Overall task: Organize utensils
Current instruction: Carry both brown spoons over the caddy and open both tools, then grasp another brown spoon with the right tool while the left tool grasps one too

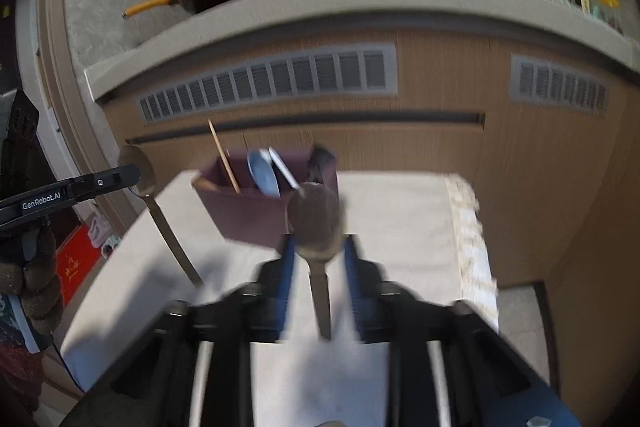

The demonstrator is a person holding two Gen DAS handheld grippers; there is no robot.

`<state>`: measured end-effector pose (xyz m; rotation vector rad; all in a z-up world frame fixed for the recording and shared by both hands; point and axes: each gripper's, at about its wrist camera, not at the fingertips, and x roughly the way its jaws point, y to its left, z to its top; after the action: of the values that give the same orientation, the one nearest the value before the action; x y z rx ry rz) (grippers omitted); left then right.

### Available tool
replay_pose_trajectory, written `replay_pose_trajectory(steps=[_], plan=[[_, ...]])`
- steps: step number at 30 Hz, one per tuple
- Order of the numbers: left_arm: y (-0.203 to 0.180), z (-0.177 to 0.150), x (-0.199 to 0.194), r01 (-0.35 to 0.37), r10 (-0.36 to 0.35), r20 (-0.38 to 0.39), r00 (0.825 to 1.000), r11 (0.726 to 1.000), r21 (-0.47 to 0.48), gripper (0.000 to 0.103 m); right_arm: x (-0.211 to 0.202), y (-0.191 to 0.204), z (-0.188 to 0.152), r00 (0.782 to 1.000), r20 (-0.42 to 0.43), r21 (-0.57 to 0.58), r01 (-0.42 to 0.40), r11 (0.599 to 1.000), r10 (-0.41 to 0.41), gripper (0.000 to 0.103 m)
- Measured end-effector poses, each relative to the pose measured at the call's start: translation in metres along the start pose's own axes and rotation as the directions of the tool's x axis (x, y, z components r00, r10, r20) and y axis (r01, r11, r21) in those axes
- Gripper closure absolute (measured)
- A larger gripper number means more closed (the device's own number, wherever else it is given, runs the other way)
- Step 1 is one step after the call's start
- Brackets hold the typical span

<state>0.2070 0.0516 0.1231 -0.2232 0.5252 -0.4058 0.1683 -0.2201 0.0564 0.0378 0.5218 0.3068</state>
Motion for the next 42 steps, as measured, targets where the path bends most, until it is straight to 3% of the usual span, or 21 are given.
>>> replay_pose_trajectory(steps=[3, 6, 11, 13, 17, 19, 22, 25, 28, 33, 35, 36, 38, 42], plan=[[0.004, 0.017, -0.004, -0.003, 0.002, 0.03, 1.0, 1.0, 0.017, 0.096, -0.004, 0.006, 0.036, 0.998, 0.059, -0.024, -0.023, 0.999, 0.025, 0.097], [0.014, 0.016, 0.004, -0.022, 0.022, -0.003, 1.0, 1.0, 0.016, 0.096, 0.0, 0.009, 0.049, 0.998, 0.065, -0.071, -0.009, 0.997, 0.014, 0.097], [0.036, -0.02, 0.032, -0.06, 0.057, -0.113, 0.992, 0.998, -0.027, 0.094, 0.038, -0.002, 0.026, 0.988, -0.112, -0.05, -0.114, 0.992, 0.108, 0.089], [0.048, -0.042, 0.042, -0.071, 0.061, -0.17, 0.984, 0.996, -0.058, 0.092, 0.062, -0.008, 0.006, 0.972, -0.188, -0.008, -0.144, 0.99, 0.14, 0.079], [0.063, -0.087, 0.059, -0.124, 0.093, -0.301, 0.949, 0.989, -0.084, 0.079, 0.12, -0.006, -0.034, 0.923, -0.364, -0.017, -0.14, 0.99, 0.124, 0.078], [0.068, -0.103, 0.063, -0.139, 0.098, -0.338, 0.936, 0.985, -0.099, 0.079, 0.142, 0.003, -0.049, 0.912, -0.404, -0.085, -0.122, 0.989, 0.078, 0.078], [0.074, -0.123, 0.063, -0.162, 0.103, -0.385, 0.917, 0.979, -0.123, 0.079, 0.164, 0.007, -0.053, 0.923, -0.384, -0.151, -0.074, 0.986, 0.011, 0.078], [0.075, -0.133, 0.062, -0.18, 0.116, -0.4, 0.909, 0.976, -0.126, 0.079, 0.181, 0.001, -0.054, 0.915, -0.403, -0.13, -0.053, 0.99, -0.004, 0.08], [0.074, -0.135, 0.062, -0.185, 0.121, -0.398, 0.909, 0.975, -0.126, 0.079, 0.178, 0.003, -0.065, 0.9, -0.435, -0.093, -0.09, 0.992, 0.041, 0.081], [0.08, -0.135, 0.065, -0.188, 0.117, -0.394, 0.912, 0.971, -0.148, 0.079, 0.139, 0.025, -0.096, 0.87, -0.469, -0.073, -0.213, 0.974, 0.155, 0.078], [0.081, -0.135, 0.065, -0.187, 0.116, -0.393, 0.912, 0.971, -0.147, 0.079, 0.125, 0.04, -0.107, 0.827, -0.513, -0.081, -0.313, 0.946, 0.23, 0.078], [0.081, -0.135, 0.064, -0.19, 0.121, -0.393, 0.912, 0.971, -0.142, 0.079, 0.12, 0.046, -0.109, 0.816, -0.521, -0.091, -0.346, 0.934, 0.251, 0.079], [0.081, -0.135, 0.064, -0.199, 0.133, -0.391, 0.911, 0.971, -0.134, 0.079, 0.111, 0.054, -0.106, 0.825, -0.499, -0.123, -0.369, 0.921, 0.264, 0.079], [0.078, -0.135, 0.061, -0.255, 0.199, -0.391, 0.898, 0.962, -0.096, 0.078, 0.125, 0.056, -0.089, 0.888, -0.42, -0.172, -0.28, 0.945, 0.186, 0.075]])
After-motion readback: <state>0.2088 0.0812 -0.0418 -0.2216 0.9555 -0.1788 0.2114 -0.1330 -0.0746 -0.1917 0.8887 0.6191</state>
